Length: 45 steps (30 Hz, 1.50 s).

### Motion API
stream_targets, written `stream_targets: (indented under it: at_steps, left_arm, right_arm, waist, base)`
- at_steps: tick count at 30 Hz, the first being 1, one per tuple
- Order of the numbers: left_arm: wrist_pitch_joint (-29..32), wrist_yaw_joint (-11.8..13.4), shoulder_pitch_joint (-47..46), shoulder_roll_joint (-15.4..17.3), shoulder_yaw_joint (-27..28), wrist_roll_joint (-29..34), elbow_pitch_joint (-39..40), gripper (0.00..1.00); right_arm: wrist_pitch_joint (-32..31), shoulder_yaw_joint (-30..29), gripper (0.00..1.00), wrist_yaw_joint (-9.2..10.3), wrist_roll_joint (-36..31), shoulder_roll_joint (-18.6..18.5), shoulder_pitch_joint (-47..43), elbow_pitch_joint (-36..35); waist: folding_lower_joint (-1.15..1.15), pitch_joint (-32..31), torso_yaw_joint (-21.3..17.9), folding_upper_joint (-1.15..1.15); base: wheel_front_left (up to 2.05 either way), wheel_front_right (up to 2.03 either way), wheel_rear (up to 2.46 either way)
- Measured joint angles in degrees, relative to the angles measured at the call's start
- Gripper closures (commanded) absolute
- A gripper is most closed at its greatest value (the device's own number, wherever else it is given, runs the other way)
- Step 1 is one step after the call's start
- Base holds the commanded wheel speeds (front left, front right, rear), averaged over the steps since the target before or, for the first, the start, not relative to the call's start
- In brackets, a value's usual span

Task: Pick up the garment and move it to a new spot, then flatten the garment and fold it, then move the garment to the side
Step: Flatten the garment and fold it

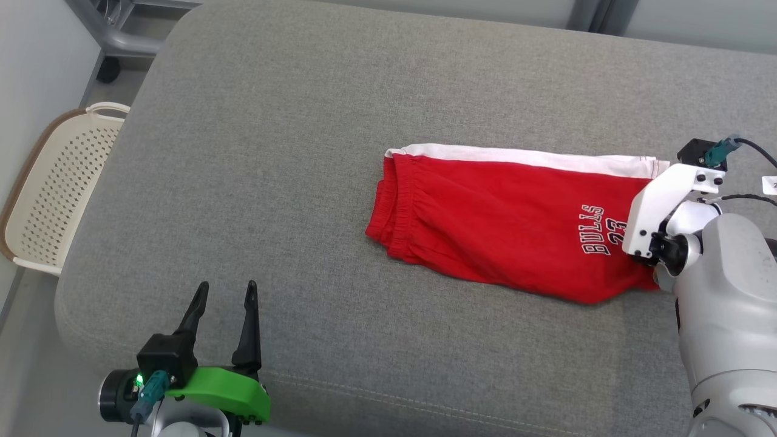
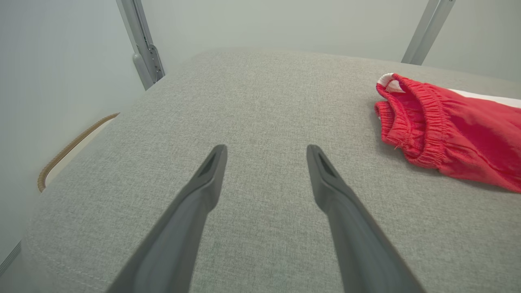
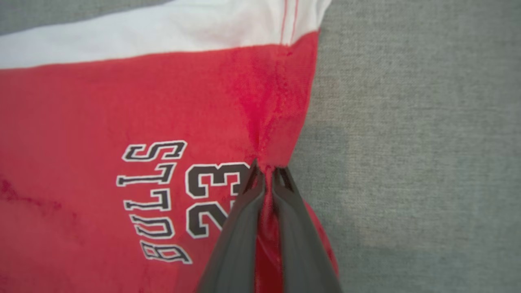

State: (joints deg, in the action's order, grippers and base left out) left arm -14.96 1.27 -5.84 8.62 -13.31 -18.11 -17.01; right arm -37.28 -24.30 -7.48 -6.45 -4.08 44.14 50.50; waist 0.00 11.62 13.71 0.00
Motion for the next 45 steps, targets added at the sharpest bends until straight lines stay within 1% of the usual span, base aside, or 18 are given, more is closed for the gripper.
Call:
stream_targets:
  at_steps: [5,12,15,20,23,27,30,34,45]
  left_arm:
    - [0.0,-0.1,0.6,0.0,-0.2,0.0,-0.2,0.00]
    - [-0.1,-0.1,1.8,0.3,-0.5,-0.1,-0.3,0.00]
    - [0.0,-0.1,2.1,0.6,-0.8,-0.2,-0.5,0.00]
    - [0.2,0.0,3.4,0.8,-1.1,-0.3,-0.7,0.00]
    - [0.2,0.1,3.9,0.8,-1.5,-0.3,-0.8,0.00]
    - [0.3,0.0,4.6,1.0,-1.9,-0.5,-1.1,0.00]
    - [0.5,-0.2,4.6,0.9,-2.6,-0.5,-1.0,0.00]
    - [0.8,-0.4,4.6,0.7,-3.6,-0.5,-1.0,0.00]
    - [0.7,-1.1,3.6,-0.3,-5.2,-0.5,-1.2,0.00]
  right_arm:
    - [-0.2,-1.0,1.00,-0.07,-2.1,-0.9,-0.6,0.0]
    - [-1.0,-3.0,1.00,-0.05,-5.5,-4.5,-1.3,-2.4]
    - [-1.6,-2.5,1.00,-0.05,-7.4,-5.6,-1.6,-3.3]
    - [-1.7,-0.8,1.00,-0.05,-9.5,-5.9,-1.7,-4.9]
    - [-1.7,0.2,1.00,-0.05,-9.5,-5.1,-1.7,-4.9]
    - [-1.7,2.2,1.00,-0.05,-7.4,-2.5,-1.6,-3.7]
    - [-1.8,3.9,1.00,-0.05,-6.0,-1.5,-0.9,-2.9]
    - [-2.2,6.5,1.00,-0.05,-5.2,-0.2,1.0,-1.1]
    - [-1.8,8.8,1.00,-0.04,-4.8,1.0,4.1,4.9]
  waist:
    - [0.00,-1.4,0.0,0.00]
    - [0.00,-3.7,0.1,0.00]
    - [0.00,-4.8,0.2,0.00]
    - [0.00,-6.7,0.2,0.00]
    - [0.00,-8.0,0.3,0.00]
    - [0.00,-9.7,0.8,0.00]
    - [0.00,-10.4,1.6,0.00]
    - [0.00,-10.6,3.8,0.00]
    - [0.00,-9.3,9.5,0.00]
  base:
    - [0.00,0.00,0.00]
    - [0.00,0.00,0.00]
    - [0.00,0.00,0.00]
    - [0.00,0.00,0.00]
    - [0.00,0.00,0.00]
    - [0.00,0.00,0.00]
    - [0.00,0.00,0.00]
    - [0.00,0.00,0.00]
    - [0.00,0.00,0.00]
